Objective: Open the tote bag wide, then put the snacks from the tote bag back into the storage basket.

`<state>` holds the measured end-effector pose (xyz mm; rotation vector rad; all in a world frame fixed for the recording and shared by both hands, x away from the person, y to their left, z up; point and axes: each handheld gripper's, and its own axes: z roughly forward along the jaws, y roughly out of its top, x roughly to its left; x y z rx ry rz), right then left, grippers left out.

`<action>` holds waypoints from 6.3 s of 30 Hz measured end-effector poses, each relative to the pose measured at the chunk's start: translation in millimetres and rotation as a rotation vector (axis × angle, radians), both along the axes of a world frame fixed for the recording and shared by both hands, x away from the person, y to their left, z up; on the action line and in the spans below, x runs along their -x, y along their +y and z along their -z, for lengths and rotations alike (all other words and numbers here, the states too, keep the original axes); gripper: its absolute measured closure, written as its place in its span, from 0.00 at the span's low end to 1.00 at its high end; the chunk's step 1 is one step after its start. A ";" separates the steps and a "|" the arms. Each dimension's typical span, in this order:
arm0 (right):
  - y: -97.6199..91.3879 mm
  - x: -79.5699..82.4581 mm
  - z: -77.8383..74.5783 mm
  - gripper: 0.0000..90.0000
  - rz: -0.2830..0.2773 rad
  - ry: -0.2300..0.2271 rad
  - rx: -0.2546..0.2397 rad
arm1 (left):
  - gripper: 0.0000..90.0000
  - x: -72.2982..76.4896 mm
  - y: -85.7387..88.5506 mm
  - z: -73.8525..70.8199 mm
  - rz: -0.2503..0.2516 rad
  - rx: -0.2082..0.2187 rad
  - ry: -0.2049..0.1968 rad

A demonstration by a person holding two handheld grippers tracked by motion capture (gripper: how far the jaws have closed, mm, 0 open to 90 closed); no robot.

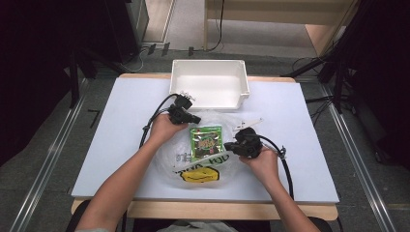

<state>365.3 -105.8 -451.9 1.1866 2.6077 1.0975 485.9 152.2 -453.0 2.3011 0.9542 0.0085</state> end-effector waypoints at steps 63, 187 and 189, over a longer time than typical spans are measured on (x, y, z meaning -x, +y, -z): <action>-9.8 69.4 -10.9 0.92 -0.026 -0.079 -0.021 | 0.92 28.0 -10.0 -46.4 0.047 0.049 -0.005; 9.5 -7.1 -26.2 0.61 0.059 -0.077 -0.031 | 0.97 114.5 19.2 -7.9 0.009 0.133 0.060; 9.3 -7.6 -26.3 0.61 0.057 -0.083 -0.034 | 0.97 114.3 18.6 -6.9 0.011 0.131 0.057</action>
